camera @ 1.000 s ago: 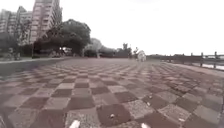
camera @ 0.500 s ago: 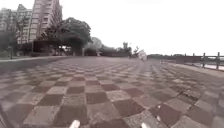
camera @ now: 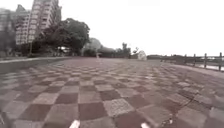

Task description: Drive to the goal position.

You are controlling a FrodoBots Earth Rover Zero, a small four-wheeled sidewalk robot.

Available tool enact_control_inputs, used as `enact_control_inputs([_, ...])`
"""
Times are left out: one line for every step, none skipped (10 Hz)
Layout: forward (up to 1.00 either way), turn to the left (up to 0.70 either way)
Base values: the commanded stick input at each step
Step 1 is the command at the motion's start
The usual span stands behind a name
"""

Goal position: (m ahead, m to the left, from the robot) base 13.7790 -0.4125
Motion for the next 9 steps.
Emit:
enact_control_inputs([0.70, 0.00])
enact_control_inputs([0.70, 0.00])
enact_control_inputs([0.70, 0.00])
enact_control_inputs([0.70, 0.00])
enact_control_inputs([0.70, 0.00])
enact_control_inputs([0.70, 0.00])
enact_control_inputs([0.70, 0.00])
enact_control_inputs([0.70, 0.00])
enact_control_inputs([0.70, 0.00])
